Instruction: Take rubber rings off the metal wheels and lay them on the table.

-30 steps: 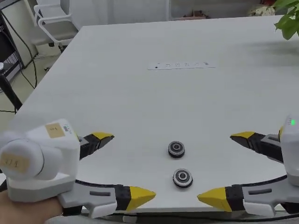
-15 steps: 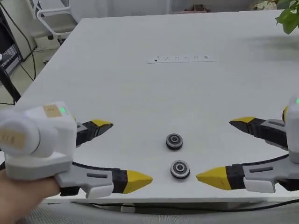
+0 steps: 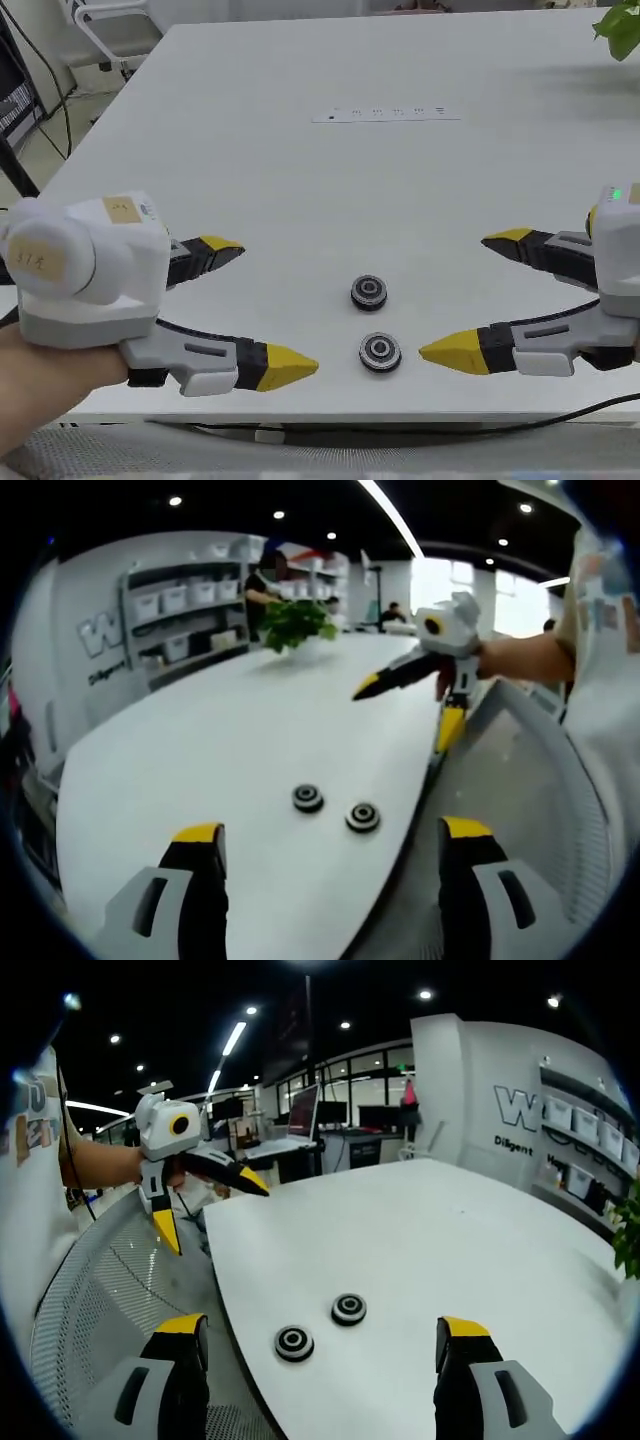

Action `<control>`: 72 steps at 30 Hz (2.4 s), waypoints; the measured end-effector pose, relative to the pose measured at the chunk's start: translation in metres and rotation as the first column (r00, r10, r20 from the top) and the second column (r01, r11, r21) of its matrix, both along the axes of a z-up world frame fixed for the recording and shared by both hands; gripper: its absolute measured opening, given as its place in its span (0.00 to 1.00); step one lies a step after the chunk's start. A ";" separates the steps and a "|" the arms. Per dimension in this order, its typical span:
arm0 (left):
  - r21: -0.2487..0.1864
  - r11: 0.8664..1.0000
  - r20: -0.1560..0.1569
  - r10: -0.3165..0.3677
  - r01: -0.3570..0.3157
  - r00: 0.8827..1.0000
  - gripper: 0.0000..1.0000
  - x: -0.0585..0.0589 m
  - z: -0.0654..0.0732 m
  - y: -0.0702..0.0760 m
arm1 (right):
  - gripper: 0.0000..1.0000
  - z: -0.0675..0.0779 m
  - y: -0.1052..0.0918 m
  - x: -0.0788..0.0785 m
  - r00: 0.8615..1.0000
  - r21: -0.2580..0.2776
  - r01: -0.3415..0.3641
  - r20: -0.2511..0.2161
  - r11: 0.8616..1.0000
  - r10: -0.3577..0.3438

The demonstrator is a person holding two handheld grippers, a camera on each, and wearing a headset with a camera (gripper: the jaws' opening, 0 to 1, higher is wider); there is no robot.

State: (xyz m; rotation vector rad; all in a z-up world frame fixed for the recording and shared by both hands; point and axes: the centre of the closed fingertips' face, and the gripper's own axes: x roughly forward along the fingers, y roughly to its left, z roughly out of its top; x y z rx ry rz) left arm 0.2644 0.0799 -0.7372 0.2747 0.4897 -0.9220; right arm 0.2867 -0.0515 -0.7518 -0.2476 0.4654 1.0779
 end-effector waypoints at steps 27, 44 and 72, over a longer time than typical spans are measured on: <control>0.041 0.994 -0.041 -0.096 0.098 0.995 0.80 0.031 -0.019 -0.021 | 0.83 -0.030 0.008 0.019 0.987 -0.040 -0.163 -0.002 0.986 0.163; 0.050 0.979 -0.107 -0.189 0.196 0.976 0.71 0.037 -0.049 -0.044 | 0.69 -0.064 0.016 0.019 0.971 -0.054 -0.234 -0.054 0.971 0.231; 0.055 0.946 -0.163 -0.308 0.321 0.937 0.49 0.019 -0.077 -0.080 | 0.41 -0.094 0.028 -0.002 0.934 -0.071 -0.352 -0.095 0.933 0.345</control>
